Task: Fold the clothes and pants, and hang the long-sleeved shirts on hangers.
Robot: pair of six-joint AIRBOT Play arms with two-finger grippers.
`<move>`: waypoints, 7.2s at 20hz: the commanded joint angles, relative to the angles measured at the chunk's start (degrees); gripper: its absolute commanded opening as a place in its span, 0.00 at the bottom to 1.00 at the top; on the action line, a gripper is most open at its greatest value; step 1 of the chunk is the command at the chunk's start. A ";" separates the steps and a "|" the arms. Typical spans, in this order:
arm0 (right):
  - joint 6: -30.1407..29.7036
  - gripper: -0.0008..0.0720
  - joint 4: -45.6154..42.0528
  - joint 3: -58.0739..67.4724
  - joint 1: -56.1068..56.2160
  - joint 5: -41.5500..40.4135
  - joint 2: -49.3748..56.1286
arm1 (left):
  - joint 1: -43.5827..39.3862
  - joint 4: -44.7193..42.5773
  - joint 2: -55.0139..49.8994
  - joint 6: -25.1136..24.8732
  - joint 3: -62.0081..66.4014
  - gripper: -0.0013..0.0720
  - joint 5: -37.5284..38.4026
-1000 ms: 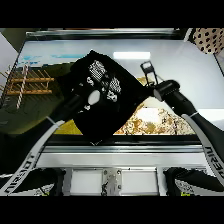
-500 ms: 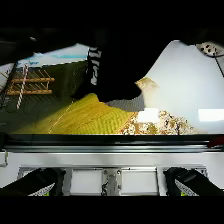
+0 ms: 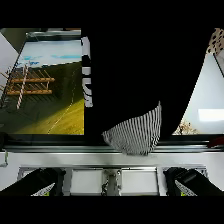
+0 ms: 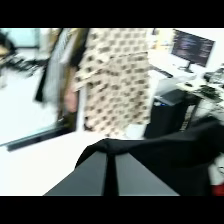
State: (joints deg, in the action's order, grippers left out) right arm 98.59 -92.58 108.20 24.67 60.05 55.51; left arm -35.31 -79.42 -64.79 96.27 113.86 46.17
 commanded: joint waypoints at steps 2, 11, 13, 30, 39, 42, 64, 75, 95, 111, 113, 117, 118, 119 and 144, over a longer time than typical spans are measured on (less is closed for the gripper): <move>1.09 0.04 -0.31 0.15 0.07 1.16 6.95 | 8.02 1.55 -6.38 2.32 -0.20 0.04 8.02; -3.06 0.04 -5.77 -1.22 0.07 25.31 24.04 | 15.74 14.12 -26.03 -0.81 -0.26 0.04 39.47; -3.06 0.04 -5.79 -4.48 0.07 26.51 24.13 | 14.23 14.10 -28.30 -2.25 -1.05 0.04 45.81; 1.33 0.04 -6.19 -6.47 -7.02 19.91 23.61 | 2.62 12.90 -15.34 -0.76 -31.71 0.94 27.96; 1.31 0.04 -6.19 -6.47 -6.97 19.87 23.63 | -15.54 11.65 -12.59 6.88 -50.51 0.94 11.02; 1.31 0.04 -6.19 -6.47 -6.97 19.89 23.63 | -20.59 1.88 -12.63 12.76 -52.26 0.94 9.11; 1.31 0.04 -6.19 -6.47 -6.95 19.87 23.74 | -9.38 5.05 14.53 19.30 -61.11 0.94 7.43; 1.27 0.04 -4.70 -6.47 -6.95 19.89 24.00 | -21.00 -6.64 -14.40 19.19 -51.52 0.94 12.57; 0.85 0.04 -4.90 -6.47 -6.97 21.11 23.98 | 33.48 -6.56 18.43 4.35 -53.81 0.04 24.44; 3.10 0.04 -4.68 -6.47 -6.95 21.42 23.98 | 8.46 2.54 3.56 11.67 -51.49 0.92 3.50; 3.52 0.04 -4.68 -6.47 -6.95 21.42 23.98 | -2.51 -3.61 -0.07 19.12 -51.43 0.92 -4.50; 3.48 0.04 -4.68 -6.47 -6.95 21.44 23.98 | -11.91 -10.69 -10.25 26.60 -43.45 0.92 -6.91; 3.48 0.04 -4.66 -6.47 -6.95 21.46 23.98 | -12.44 -11.21 -12.79 26.58 -40.28 0.92 -6.16; 3.48 0.04 -4.68 -6.47 -6.95 21.46 23.98 | -12.44 -11.08 -14.88 26.58 -37.44 0.92 -5.70; 3.45 0.04 -4.68 -6.47 -6.95 21.88 23.98 | -12.74 -20.55 -35.52 27.19 -14.71 0.70 11.21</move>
State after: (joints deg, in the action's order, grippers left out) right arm 102.04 -97.23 101.75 17.65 81.56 79.48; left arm -48.18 -95.24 -98.96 122.23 99.07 51.81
